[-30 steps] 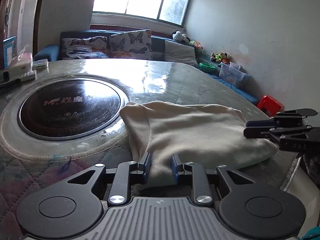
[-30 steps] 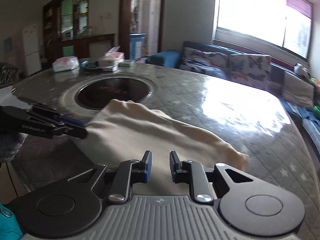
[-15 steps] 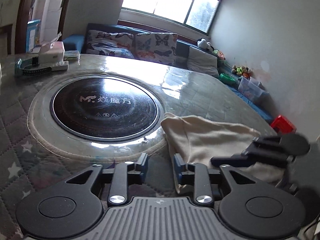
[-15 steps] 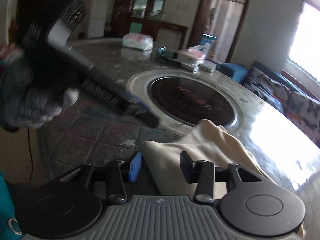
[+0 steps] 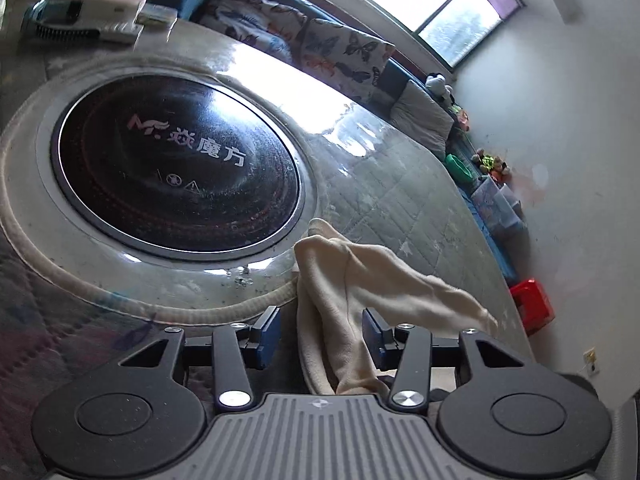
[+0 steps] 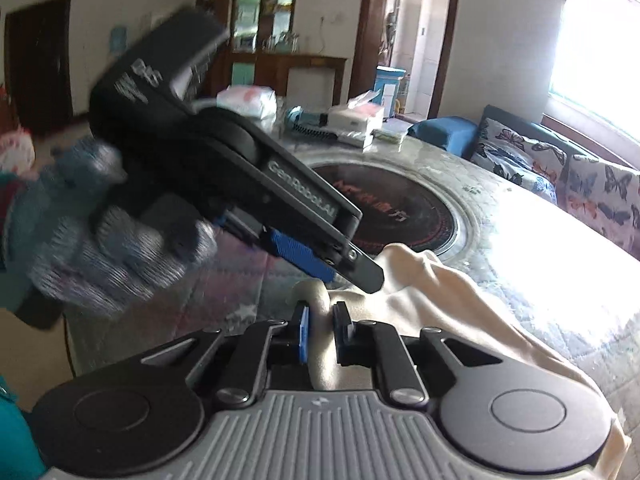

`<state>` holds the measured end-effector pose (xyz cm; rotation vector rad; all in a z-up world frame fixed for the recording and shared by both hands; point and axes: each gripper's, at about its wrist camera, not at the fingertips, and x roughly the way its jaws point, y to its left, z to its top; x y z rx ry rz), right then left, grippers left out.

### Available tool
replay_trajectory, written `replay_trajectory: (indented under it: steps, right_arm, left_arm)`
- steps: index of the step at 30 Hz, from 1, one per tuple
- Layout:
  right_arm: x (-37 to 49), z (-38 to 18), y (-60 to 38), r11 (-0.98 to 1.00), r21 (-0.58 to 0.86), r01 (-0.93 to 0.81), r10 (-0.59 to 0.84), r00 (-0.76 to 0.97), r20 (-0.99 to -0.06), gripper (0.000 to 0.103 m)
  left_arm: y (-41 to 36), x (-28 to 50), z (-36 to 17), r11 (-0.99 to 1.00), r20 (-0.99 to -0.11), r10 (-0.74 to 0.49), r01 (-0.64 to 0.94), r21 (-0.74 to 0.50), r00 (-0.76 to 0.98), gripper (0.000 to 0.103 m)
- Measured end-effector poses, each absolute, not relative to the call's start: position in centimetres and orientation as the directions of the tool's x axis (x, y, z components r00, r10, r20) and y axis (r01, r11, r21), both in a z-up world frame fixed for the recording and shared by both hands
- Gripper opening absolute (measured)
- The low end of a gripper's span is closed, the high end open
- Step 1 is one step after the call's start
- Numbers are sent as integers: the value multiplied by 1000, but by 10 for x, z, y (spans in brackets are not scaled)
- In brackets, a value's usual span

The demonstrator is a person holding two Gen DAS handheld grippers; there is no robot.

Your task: Fold clothes

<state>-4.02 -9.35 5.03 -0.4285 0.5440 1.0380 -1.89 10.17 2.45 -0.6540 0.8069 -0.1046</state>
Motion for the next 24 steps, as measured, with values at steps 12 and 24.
replay_trajectory:
  steps: [12,24]
  right_arm:
    - [-36,64,-122,455,20,-890,741,366,-564,11]
    - [4,63,-216,763,47,-644,563,628,-538,28]
  left_arm:
    - [94,2,10,681,-637,-393,-256,-687,663,17]
    - [91,0,17,740,-656,-354,-229,-632,666,16]
